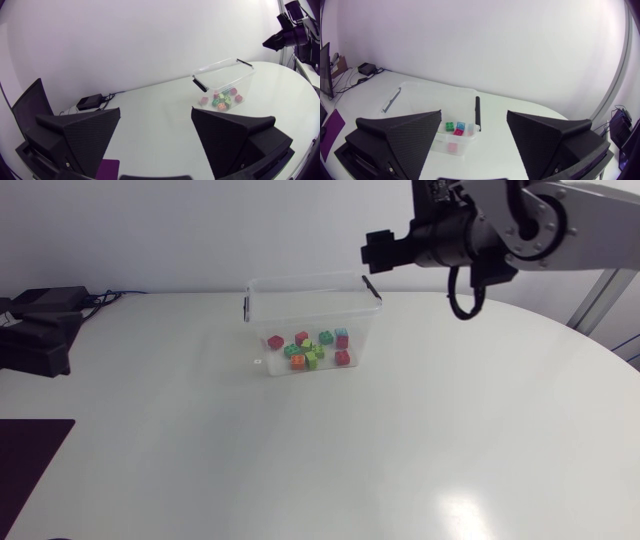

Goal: Place the duplo bricks in the container

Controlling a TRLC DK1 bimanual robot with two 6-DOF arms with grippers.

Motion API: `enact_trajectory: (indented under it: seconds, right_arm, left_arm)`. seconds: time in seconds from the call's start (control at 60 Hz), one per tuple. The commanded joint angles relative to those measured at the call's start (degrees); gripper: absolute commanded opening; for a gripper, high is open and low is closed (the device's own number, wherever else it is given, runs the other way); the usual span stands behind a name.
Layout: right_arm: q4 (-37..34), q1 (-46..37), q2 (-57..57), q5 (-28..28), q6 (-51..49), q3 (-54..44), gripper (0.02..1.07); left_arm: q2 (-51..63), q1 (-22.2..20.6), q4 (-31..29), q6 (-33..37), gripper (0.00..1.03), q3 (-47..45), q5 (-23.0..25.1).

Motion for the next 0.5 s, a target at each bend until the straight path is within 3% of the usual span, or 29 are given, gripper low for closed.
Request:
enact_trajectory:
  seconds: [0.0, 0.483]
  right_arm:
    - [1.2, -0.7, -4.6, 1.4, -1.3, -4.8, 0.98]
    - [1.4, -8.8, -31.0, 2.2, -5.1, -23.1, 1.00]
  left_arm:
    - [-2.0, 1.4, 0.0, 0.9, 0.99, -1.9, -0.4]
    - [-11.9, 3.7, 2.0, 1.1, 0.99, -9.4, -0.5]
